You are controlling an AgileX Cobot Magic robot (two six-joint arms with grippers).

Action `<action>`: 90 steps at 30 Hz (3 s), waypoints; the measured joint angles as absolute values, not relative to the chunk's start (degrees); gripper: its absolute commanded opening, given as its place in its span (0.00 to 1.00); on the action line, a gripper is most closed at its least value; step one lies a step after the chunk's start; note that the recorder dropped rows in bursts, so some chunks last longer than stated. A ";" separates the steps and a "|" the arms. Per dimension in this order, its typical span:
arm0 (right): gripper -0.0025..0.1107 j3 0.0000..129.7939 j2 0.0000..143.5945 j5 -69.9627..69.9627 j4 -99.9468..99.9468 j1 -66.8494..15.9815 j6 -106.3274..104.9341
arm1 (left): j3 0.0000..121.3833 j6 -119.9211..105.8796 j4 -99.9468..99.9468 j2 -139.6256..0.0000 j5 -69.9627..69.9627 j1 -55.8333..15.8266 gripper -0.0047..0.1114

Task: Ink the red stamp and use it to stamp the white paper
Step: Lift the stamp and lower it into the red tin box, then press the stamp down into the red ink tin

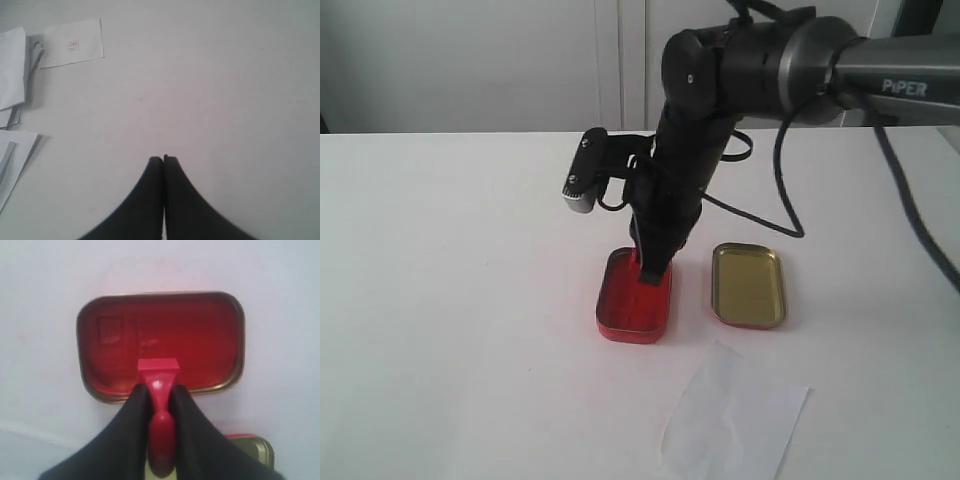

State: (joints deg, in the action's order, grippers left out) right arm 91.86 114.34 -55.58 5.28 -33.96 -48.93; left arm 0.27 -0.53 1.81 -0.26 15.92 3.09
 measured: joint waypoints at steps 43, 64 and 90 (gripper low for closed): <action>0.02 101.68 127.44 -57.37 8.29 -31.91 -36.06 | 0.27 -0.53 1.81 -0.26 15.92 3.09 0.04; 0.02 103.39 130.14 -58.77 8.90 -31.63 -35.95 | 0.27 -0.53 1.81 -0.26 15.92 3.09 0.04; 0.02 102.91 128.88 -58.82 8.31 -31.63 -35.61 | 0.27 -0.53 1.81 -0.26 15.92 3.09 0.04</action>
